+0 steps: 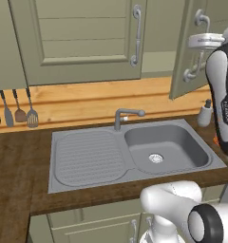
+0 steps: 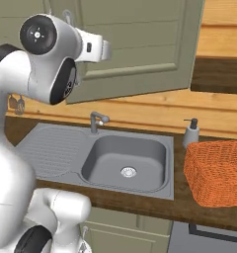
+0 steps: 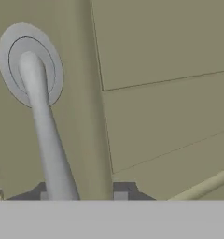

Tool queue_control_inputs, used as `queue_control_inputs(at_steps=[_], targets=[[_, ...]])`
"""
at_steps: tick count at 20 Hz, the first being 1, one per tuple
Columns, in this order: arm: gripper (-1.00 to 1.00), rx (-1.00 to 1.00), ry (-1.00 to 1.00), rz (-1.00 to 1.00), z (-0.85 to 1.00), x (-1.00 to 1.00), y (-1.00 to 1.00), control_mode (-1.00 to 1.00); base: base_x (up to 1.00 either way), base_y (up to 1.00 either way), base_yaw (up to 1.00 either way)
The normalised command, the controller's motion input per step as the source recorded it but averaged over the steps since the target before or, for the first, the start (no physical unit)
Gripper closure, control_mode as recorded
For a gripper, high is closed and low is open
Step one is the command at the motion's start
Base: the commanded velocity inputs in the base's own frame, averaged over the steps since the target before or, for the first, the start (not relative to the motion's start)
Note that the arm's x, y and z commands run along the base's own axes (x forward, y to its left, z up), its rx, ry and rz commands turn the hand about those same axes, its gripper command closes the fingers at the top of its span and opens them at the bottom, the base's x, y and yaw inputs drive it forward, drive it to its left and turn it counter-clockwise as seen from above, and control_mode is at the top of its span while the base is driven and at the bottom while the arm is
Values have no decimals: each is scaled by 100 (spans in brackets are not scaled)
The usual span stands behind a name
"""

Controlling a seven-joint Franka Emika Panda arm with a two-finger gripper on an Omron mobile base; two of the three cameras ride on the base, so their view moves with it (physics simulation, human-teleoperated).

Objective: Open the cabinet, pick up the bread from the cabinet and place it in the basket. Then move the basket to the dining counter.

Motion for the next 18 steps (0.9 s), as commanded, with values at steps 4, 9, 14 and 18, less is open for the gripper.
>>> queue_control_inputs(at_steps=[4,9,14,18], targets=[[100,19,0,7,-21,-100,-100,-100,0,0,0],[-100,15,3,7,-28,-29,-91,-100,0,0,0],[-100,0,0,0,-11,-75,0,-100,0,0,0],[-100,0,0,-8,0,-96,0,-100,0,0,0]])
